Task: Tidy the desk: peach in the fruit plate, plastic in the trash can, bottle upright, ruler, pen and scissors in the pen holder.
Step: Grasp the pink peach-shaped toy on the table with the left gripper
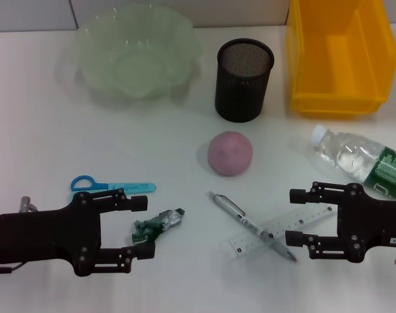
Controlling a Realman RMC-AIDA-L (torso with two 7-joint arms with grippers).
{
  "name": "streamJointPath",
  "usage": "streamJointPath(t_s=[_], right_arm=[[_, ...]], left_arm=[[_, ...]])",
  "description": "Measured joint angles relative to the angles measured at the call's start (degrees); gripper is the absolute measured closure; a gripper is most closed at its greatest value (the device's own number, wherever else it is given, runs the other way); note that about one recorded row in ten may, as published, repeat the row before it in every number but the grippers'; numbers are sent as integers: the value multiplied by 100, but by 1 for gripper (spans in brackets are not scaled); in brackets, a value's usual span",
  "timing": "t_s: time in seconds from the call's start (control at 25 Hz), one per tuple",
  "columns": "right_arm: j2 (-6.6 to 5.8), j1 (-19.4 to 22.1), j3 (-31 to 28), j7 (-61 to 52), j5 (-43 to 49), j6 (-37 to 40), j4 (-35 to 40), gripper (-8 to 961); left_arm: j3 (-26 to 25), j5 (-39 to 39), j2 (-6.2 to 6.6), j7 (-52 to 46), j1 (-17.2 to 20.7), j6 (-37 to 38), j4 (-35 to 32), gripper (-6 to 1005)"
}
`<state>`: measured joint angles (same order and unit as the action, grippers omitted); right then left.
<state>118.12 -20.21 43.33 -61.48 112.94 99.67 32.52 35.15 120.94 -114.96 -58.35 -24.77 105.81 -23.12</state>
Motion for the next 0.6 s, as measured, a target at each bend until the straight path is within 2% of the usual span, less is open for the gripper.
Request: streamJointPath(t_s=[0.6], right_arm=[[-3, 7, 0, 5, 0, -1, 0, 217]], left_arm=[[-171, -12, -29, 0, -114, -7, 0, 219]])
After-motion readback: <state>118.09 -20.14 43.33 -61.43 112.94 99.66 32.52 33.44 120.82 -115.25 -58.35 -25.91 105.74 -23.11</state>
